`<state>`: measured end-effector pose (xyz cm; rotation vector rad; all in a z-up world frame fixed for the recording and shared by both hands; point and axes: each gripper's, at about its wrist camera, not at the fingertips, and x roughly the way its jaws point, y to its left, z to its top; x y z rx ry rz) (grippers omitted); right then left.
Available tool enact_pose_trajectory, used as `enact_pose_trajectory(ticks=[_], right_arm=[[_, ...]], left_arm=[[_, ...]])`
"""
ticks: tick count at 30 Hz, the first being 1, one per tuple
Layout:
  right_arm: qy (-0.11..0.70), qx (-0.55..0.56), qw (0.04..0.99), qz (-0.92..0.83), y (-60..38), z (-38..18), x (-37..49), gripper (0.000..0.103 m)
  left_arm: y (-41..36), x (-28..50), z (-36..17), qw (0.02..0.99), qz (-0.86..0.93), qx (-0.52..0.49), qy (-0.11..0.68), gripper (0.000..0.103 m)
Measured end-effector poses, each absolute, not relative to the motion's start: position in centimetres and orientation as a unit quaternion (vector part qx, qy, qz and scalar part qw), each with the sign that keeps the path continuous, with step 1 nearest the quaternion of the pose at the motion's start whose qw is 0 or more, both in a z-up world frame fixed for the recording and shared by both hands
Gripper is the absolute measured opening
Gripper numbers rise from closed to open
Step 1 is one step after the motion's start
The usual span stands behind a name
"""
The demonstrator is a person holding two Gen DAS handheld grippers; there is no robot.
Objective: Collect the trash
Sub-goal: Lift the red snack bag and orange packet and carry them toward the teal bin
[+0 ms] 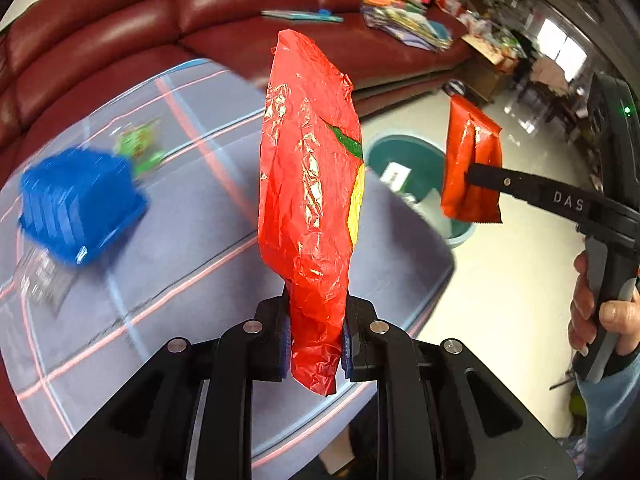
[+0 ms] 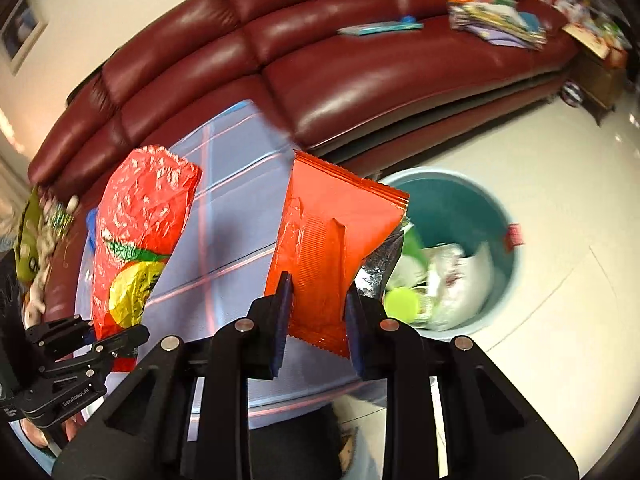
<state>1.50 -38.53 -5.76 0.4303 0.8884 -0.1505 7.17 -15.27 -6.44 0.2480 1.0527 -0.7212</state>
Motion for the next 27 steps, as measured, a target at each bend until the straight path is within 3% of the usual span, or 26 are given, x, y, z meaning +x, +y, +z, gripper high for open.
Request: enact_pose_trajectory(ticks=[17,27], right_arm=[[0.403,0.276,0.857,-0.164,-50.8,-6.8,-3.7,0.027],[0.416,0.284,0.845,-0.177,-53.1,-7.9,-4.2,0.027]], left_arm=[[-32.4,7.2,-9.5,0.708,-0.419,0.172,0.543,0.020],[-37.1,8.1,-12.6,0.685,-0.419,0.183,0.567,0.022]])
